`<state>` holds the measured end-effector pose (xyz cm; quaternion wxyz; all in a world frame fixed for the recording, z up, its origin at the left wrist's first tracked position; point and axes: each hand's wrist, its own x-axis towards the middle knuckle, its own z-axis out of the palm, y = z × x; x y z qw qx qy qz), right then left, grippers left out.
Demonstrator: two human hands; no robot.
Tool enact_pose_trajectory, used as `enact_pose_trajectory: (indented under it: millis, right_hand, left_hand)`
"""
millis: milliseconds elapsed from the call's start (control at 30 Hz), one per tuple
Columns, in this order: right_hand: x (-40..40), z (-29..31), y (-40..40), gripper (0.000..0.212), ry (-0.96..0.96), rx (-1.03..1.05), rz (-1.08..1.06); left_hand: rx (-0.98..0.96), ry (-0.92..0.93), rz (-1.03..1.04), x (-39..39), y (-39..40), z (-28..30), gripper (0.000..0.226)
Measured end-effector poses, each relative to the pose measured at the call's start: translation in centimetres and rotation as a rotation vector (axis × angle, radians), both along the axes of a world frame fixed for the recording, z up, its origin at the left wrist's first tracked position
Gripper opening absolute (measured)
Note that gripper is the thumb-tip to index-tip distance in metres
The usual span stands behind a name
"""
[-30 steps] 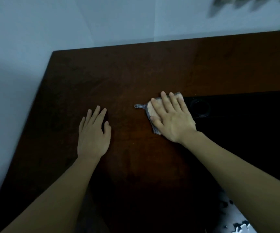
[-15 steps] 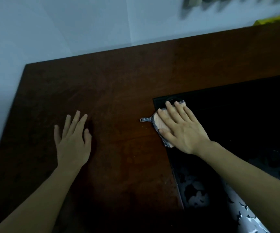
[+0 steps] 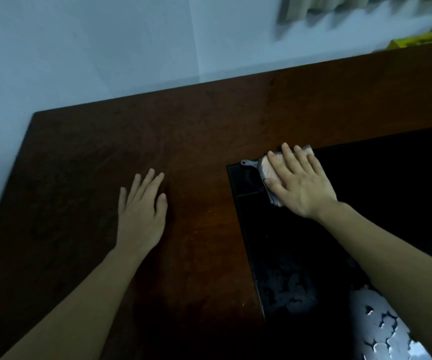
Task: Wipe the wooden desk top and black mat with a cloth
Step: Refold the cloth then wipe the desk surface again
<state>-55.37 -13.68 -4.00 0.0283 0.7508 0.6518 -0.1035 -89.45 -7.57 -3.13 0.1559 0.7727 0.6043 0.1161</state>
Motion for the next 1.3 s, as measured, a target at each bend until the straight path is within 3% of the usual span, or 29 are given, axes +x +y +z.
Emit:
enact_pose_trajectory:
  millis: [167,600,700,900,1100,1200,1300]
  right_hand:
    - [-0.8,0.7,3.5,0.088,0.013,-0.041,0.135]
    - [0.2,0.7,5.0,0.067,-0.005,-0.028,0.766]
    - [-0.1,0.8,5.0,0.068,0.022,-0.041,0.663]
    - [-2.2,0.5,3.5,0.079,0.022,-0.015,0.192]
    - [-3.2,0.5,0.1,0.076,0.013,0.0,-0.196]
    - [-3.8,0.4,-1.9,0.078,0.022,-0.008,-0.232]
    - [-3.8,0.4,-3.9,0.08,-0.016,-0.017,-0.076]
  left_hand:
    - [-0.029,-0.008,0.089,1.9,0.0,-0.9,0.05]
    - [-0.028,0.104,0.104,2.5,-0.2,-0.9,0.054]
    - [-0.029,0.104,0.104,2.5,-0.2,-0.9,0.054]
    - [-0.024,0.098,0.112,2.5,-0.3,-0.8,0.053]
    - [-0.023,0.097,0.111,2.6,-0.6,-0.8,0.052]
    - [-0.026,0.098,0.111,2.6,-0.6,-0.8,0.053]
    - [-0.026,0.115,0.096,2.7,-0.5,-0.6,0.053]
